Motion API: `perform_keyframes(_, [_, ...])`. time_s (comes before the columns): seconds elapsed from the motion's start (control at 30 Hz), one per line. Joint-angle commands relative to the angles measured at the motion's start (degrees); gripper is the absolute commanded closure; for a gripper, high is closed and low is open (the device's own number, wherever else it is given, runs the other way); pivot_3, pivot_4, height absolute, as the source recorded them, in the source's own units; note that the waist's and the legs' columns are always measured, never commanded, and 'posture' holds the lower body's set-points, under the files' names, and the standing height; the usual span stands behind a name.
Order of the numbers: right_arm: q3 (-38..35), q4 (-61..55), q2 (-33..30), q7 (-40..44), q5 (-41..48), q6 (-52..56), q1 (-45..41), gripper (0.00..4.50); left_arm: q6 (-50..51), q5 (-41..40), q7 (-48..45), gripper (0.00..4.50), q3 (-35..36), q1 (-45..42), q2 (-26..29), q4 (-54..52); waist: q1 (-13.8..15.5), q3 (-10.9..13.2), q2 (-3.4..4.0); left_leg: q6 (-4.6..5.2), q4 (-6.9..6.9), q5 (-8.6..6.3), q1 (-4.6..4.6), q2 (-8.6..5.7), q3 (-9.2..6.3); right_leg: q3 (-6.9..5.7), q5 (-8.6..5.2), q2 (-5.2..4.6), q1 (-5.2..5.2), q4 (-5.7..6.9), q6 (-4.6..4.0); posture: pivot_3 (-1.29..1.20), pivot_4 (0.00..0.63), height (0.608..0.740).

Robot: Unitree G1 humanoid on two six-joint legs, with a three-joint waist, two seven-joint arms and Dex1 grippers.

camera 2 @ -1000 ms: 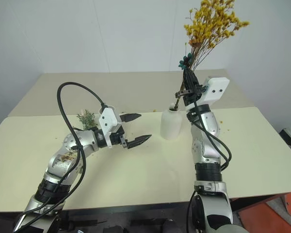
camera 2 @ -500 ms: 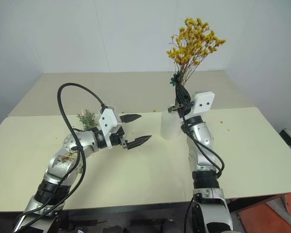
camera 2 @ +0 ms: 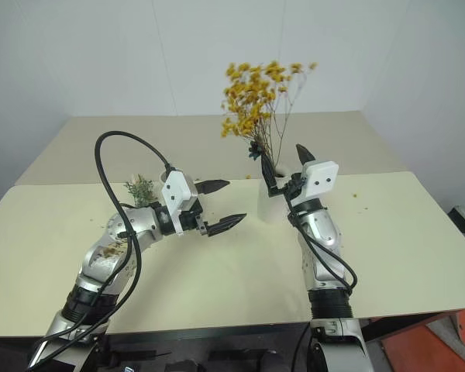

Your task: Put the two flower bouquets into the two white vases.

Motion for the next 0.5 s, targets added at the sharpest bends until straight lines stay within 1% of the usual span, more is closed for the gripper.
perform_keyframes(0.03, [-0.6,-4.3,-0.9,-2.4,-1.4,1.6,0.4,0.03,-1.3,-0.7,0.6,0.0,1.2,-1.9,-0.7,-0.4,0.0,0.0,0.0,0.0,0.0,0.0,0.0,0.0,0.0,0.0,0.0,0.0,0.0,0.0,0.0,0.0,0.15,0.74])
perform_keyframes(0.13, [-2.2,-5.9,-1.5,-4.2,-0.8,3.5,0.8,0.03,-1.3,-0.2,0.7,0.0,0.9,-2.1,-0.9,0.1,-0.1,0.0,0.0,0.0,0.0,0.0,0.02,0.0,0.0,0.0,0.0,0.01,0.0,0.02,0.0,0.0,0.15,0.74])
perform_keyframes(0.2, [-2.7,-7.6,-2.8,-3.9,-0.8,4.3,2.0,0.03,-1.4,0.1,0.6,0.0,0.6,-2.3,-0.8,0.1,0.0,0.0,0.0,0.0,0.0,0.0,0.03,0.0,0.01,0.02,0.0,0.01,0.01,0.01,0.0,0.0,0.15,0.74])
perform_keyframes(0.37, [-4.3,-14.9,-6.4,-3.6,0.6,9.4,7.7,0.03,-1.7,0.2,0.5,0.0,0.6,-2.2,-0.5,0.2,0.2,0.0,0.0,0.0,0.0,0.0,-0.03,-0.01,0.01,0.01,0.0,-0.01,0.02,-0.06,0.01,0.0,0.15,0.74])
perform_keyframes(0.5, [-6.2,-19.6,-8.9,-5.2,-0.6,13.4,11.6,0.03,-1.8,0.2,0.6,0.0,0.7,-2.0,-0.2,0.2,0.1,0.0,0.0,0.0,0.01,0.0,0.01,-0.02,0.02,0.02,0.01,-0.01,0.05,-0.04,0.02,0.0,0.15,0.74])
